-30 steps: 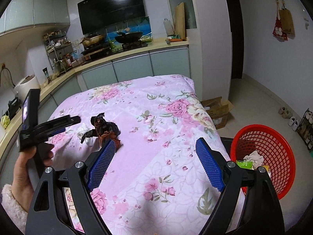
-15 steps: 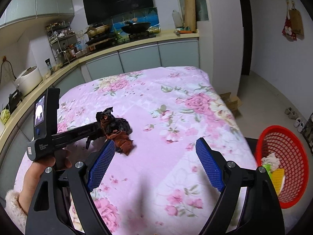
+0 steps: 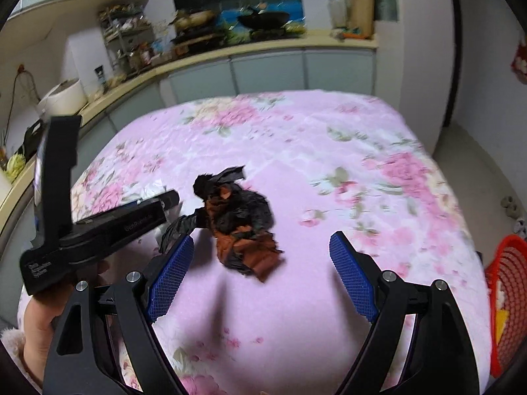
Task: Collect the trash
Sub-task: 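Grasp the white tissue with the left tool while the right tool grasps the black-orange bag, then carry the white tissue and black-orange bag to the red basket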
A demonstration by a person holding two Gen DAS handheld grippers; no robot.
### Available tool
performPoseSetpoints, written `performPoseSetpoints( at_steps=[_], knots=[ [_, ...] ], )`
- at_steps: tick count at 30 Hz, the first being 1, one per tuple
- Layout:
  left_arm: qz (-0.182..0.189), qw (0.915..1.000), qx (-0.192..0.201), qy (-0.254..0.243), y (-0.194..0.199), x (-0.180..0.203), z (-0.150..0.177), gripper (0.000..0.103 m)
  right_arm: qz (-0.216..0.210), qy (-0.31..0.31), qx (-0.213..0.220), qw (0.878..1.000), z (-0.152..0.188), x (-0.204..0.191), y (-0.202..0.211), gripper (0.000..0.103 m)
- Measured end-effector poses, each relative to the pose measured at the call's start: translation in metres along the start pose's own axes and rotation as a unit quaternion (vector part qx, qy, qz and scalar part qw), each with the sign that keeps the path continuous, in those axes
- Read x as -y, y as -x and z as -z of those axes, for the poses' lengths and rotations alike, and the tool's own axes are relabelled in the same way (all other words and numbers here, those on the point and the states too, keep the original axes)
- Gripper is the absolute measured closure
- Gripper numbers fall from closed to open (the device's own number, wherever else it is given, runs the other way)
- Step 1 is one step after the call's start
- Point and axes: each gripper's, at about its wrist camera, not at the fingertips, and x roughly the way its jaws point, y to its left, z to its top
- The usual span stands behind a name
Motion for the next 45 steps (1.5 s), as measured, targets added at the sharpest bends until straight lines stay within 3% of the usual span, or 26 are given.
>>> performPoseSetpoints(
  at_steps=[6,12,18,23,32,45],
  knots=[
    [-0.011,0.9997,-0.004,0.021,-0.002,-0.009,-0.002,0.064,-0.010,0.010,-0.034,0.999,-0.003,-0.005,-0.030,0.022],
    [-0.013,0.9996,-0.004,0.023,-0.002,-0.012,-0.002,0.064,-0.003,0.035,-0.033,0.999,-0.007,-0.015,-0.041,0.022],
    [-0.013,0.9996,-0.004,0.023,-0.002,-0.011,-0.002,0.064,-0.003,0.025,-0.047,0.999,-0.008,-0.009,-0.050,0.048],
    [-0.013,0.9996,-0.004,0.023,-0.003,-0.012,-0.002,0.064,0.006,0.023,-0.035,0.999,-0.007,-0.009,-0.046,0.057],
    [-0.013,0.9997,-0.001,0.018,-0.002,-0.011,-0.002,0.064,0.027,-0.002,-0.009,1.000,-0.003,0.006,-0.028,0.060],
    [-0.020,0.9994,0.024,-0.016,0.015,0.007,0.001,0.064,0.020,-0.042,0.019,0.999,0.005,0.033,0.016,0.060]
  ],
)
